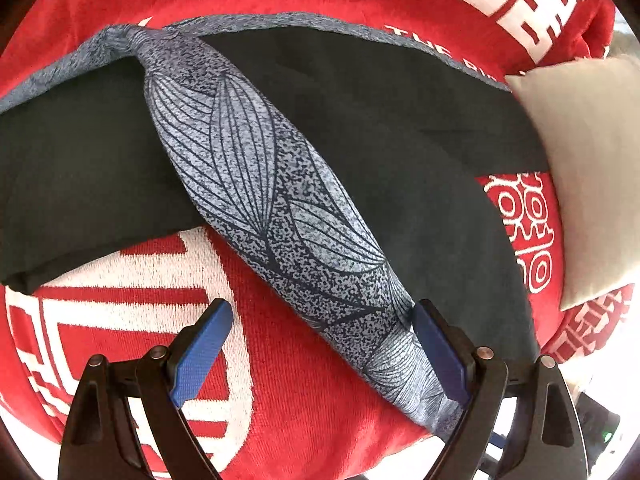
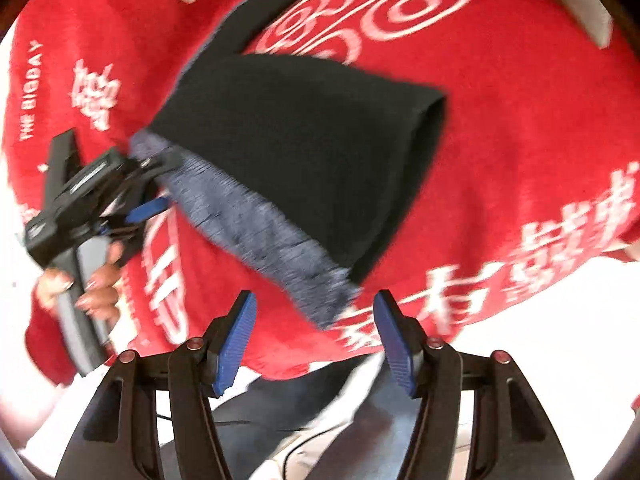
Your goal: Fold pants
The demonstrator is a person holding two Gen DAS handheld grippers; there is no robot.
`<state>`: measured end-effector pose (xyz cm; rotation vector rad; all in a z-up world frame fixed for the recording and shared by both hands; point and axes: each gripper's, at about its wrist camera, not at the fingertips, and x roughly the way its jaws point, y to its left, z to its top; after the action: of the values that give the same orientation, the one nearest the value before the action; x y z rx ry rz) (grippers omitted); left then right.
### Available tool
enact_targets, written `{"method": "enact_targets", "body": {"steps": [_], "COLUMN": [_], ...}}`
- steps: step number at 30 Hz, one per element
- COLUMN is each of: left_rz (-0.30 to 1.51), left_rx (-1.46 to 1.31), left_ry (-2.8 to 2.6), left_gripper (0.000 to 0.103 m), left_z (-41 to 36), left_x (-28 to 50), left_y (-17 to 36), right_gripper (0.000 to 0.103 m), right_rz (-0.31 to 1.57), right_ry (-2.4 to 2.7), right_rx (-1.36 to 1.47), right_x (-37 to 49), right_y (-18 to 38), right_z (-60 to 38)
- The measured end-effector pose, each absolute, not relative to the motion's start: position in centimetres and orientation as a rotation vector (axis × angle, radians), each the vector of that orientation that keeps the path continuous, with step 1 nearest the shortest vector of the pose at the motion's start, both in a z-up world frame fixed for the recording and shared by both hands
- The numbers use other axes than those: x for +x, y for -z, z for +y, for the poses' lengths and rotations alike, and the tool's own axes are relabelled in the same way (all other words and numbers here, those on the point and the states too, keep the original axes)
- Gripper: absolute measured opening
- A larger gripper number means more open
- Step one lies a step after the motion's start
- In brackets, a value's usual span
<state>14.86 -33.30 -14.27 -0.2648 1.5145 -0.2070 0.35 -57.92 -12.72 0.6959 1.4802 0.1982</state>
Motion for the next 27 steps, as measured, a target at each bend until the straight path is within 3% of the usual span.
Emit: {"method": "enact_targets", "body": {"steps": [4,5,6,7,8,9,10,19,27], "left_rz": [1.520,1.522,1.524,1.521,1.516,1.525,1.539,1.422,1.319], "left_rx": [-0.265,-0.259,-0.253,-0.262,-0.286,-0.320,-0.341,-0.437,-0.399], "left_ry": [0.207,0.214,0.236,0.254,0.285,0.334,0.364,0.439,0.351], "left_gripper": [0.091,0.091,0.090,0.073,0.060,0.035,0.028,0.028,0.028], "left_z": [-33.8,-34.0,-34.2,-34.3,-34.2,-34.3,-34.5,-34.1,-35.4], "left_x": [15.3,15.4,15.5,15.6,15.7,16.0,16.4,21.2,28.1], "left_y": [14.7,14.8,14.7,14.5,14.2,14.1,14.1,9.1,8.4], "right_gripper": [0.048,0.035,0.014,0.003,0.003,0.003,0.003,0.003,0.003], "right_rz": [1.471,1.471,1.481,1.494,1.493,1.481,1.461,1.295,1.323], "right_ry": [-0.237,-0.226,-0.211,-0.199,-0.196,-0.193,-0.193,-0.246,-0.282], "right_rx": [0.689,0.713,0.747,0.763,0.770,0.779,0.783,0.621,0.463], "right_x": [1.2,1.5,1.9,2.2,2.2,2.5,2.8,12.5,25.7], "right_y": [13.6,13.8,14.0,13.9,13.7,12.8,11.8,2.3,3.8], "right_z": [-56.1,-56.0,-55.9,-55.8,-56.0,-56.1,-56.3,-58.9,-63.1]}}
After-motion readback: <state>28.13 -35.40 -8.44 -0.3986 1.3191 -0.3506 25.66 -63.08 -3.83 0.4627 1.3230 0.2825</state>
